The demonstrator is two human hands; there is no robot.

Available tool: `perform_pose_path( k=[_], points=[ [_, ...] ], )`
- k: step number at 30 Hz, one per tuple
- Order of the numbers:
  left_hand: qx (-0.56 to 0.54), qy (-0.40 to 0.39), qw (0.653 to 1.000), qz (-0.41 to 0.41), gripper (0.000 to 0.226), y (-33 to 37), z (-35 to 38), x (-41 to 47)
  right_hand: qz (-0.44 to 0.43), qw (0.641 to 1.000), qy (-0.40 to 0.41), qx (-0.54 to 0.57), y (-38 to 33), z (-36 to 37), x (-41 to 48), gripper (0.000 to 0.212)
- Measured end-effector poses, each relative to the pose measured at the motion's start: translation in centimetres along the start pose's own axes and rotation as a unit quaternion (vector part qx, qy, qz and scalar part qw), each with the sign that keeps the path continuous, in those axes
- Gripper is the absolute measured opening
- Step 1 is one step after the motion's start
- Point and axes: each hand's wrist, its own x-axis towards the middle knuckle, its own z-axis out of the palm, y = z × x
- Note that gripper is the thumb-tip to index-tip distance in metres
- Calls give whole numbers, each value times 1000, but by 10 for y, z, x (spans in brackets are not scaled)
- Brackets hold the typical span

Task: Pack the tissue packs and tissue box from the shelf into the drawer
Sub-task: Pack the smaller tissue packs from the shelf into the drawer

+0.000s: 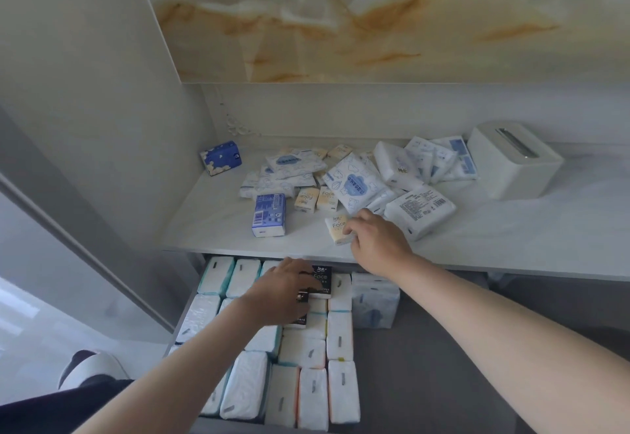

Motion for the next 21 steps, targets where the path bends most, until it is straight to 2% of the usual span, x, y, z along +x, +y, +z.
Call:
perform_pose_path(
  k=[3,5,8,12,15,18,20,21],
  points=[
    [-69,85,994,-30,33,6,-32,26,24,999,28,5,12,-14,17,24],
    [-89,119,988,-48,33,14,-53,49,47,998,45,5,24,-23,29,26],
    [-59,138,987,-54,41,25,-73,88,112,992,49,-12,43,-36,45,32],
    [-6,118,990,-78,60,42,-79,140,202,977,15,-67,61,-45,61,35],
    [-16,73,993,-88,77,47,-72,167,231,973,-21,2,63,-46,67,41],
    [-46,65,992,-102,83,46,-66,181,219,971,-30,89,63,-43,77,50],
    [-71,101,986,-111,74,40,-63,184,227,952,-36,201,59,-42,85,46],
    [-104,136,978,-117,63,37,-63,184,238,936,-29,259,57,-41,89,34]
  ],
)
